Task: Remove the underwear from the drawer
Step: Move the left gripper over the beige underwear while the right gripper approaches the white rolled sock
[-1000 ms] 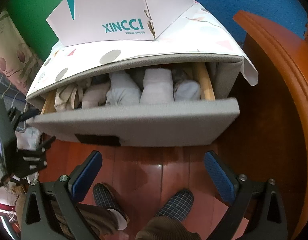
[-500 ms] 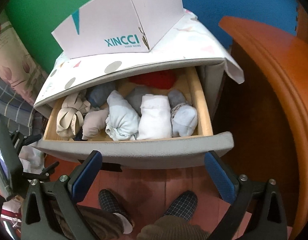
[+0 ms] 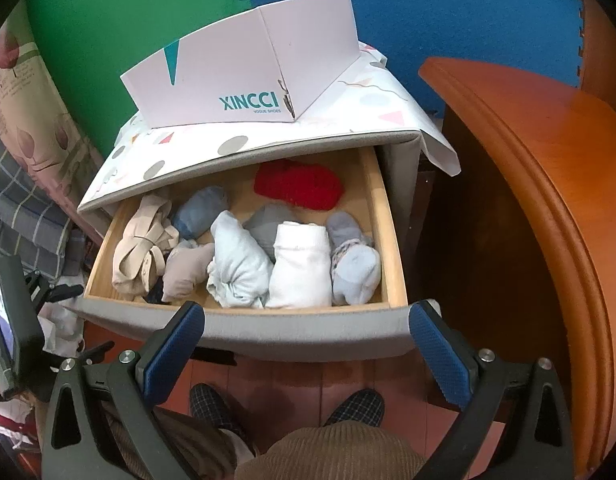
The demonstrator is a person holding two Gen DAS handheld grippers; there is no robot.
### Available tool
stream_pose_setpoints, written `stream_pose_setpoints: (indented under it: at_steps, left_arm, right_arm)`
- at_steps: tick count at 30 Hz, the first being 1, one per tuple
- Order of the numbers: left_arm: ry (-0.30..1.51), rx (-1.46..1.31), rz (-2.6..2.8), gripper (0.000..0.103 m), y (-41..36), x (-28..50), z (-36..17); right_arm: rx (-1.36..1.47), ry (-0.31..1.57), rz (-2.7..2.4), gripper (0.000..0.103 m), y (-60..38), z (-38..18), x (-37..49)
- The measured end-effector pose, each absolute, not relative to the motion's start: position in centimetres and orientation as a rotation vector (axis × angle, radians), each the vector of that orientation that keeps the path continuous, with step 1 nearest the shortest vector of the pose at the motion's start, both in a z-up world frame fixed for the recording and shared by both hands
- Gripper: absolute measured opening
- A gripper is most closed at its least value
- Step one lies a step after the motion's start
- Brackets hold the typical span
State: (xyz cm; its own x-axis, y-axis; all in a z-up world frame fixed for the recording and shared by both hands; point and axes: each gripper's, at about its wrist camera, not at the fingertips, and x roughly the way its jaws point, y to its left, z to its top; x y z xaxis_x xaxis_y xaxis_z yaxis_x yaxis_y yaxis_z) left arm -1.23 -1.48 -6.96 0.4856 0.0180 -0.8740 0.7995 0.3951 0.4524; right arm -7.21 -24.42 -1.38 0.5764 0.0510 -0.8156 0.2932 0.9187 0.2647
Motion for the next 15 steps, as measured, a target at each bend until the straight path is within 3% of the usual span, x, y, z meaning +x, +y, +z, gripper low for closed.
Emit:
stream_pose_setpoints:
  at_steps: [15]
  left_arm:
    - [1.017,1.061,-0.636,0.076,-0.9,-2.4,-6.8]
  right_arm:
    - [0.439,0.962,-0.1,0.102,-24.7,-1.9,-7.0]
